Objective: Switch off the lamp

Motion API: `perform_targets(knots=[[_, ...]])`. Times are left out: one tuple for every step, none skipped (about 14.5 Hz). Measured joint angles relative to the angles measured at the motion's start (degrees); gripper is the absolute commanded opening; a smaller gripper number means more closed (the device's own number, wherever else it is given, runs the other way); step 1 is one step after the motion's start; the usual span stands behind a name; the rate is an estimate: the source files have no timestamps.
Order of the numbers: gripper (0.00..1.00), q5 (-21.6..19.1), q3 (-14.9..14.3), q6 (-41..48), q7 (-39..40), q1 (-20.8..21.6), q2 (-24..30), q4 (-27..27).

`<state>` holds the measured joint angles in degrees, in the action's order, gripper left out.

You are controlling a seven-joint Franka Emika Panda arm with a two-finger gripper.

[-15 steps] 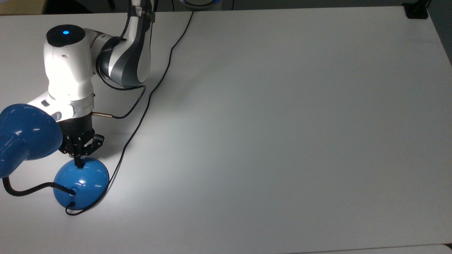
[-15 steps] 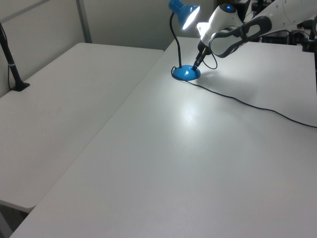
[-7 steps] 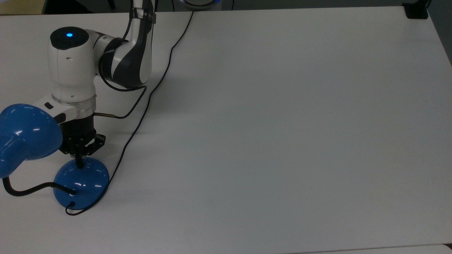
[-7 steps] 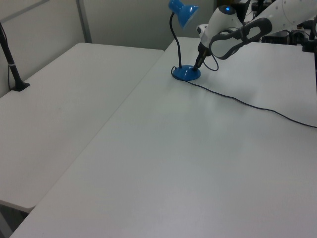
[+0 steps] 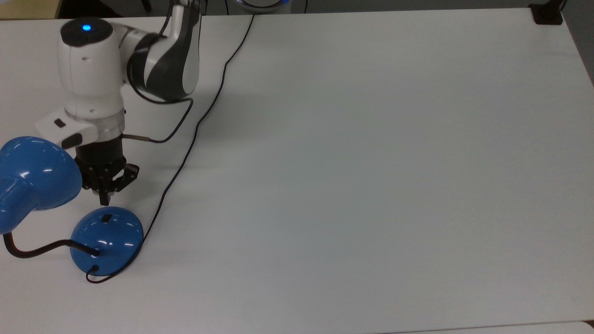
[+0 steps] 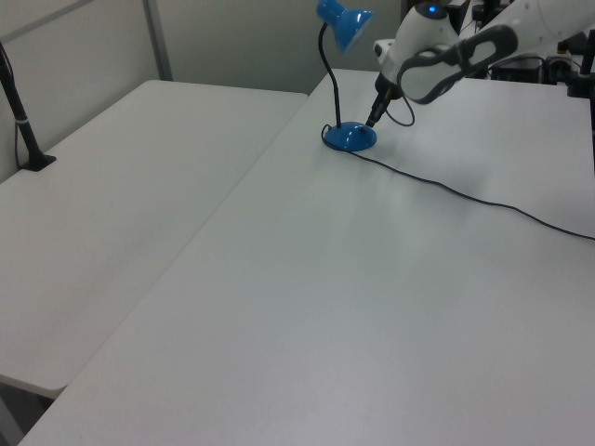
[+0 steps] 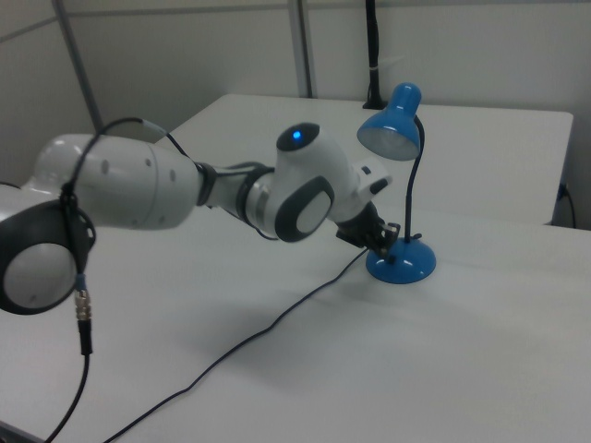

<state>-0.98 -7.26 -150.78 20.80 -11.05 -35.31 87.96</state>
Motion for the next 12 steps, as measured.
perform_targets(knots=[[0.00, -0.1, 0.8, 5.0, -2.6, 0.0, 3.3, 0.9], [0.00, -0.2, 1.7, 9.4, -5.6, 0.1, 5.9, 1.3], [0.06, -0.2, 2.5, 14.0, -8.9, 0.3, 8.4, 1.5], [0.22, -0.2, 3.1, 19.2, -12.3, 1.0, 11.1, 1.6], [0.41, -0.2, 3.5, 24.7, -15.1, 1.8, 13.9, 1.6], [0.67, -0.1, 3.8, 30.4, -16.8, 2.7, 16.6, 1.7], [1.00, -0.1, 4.1, 36.6, -17.6, 3.3, 19.4, 1.8], [1.00, -0.1, 4.4, 43.2, -17.9, 3.9, 22.2, 1.9], [1.00, -0.1, 4.5, 49.1, -17.9, 4.4, 25.0, 2.0], [1.00, -0.1, 4.6, 53.6, -17.9, 4.8, 27.7, 2.2], [1.00, -0.1, 4.6, 57.9, -18.1, 5.6, 31.4, 2.5], [1.00, -0.1, 4.5, 59.4, -18.8, 6.1, 33.6, 2.9]])
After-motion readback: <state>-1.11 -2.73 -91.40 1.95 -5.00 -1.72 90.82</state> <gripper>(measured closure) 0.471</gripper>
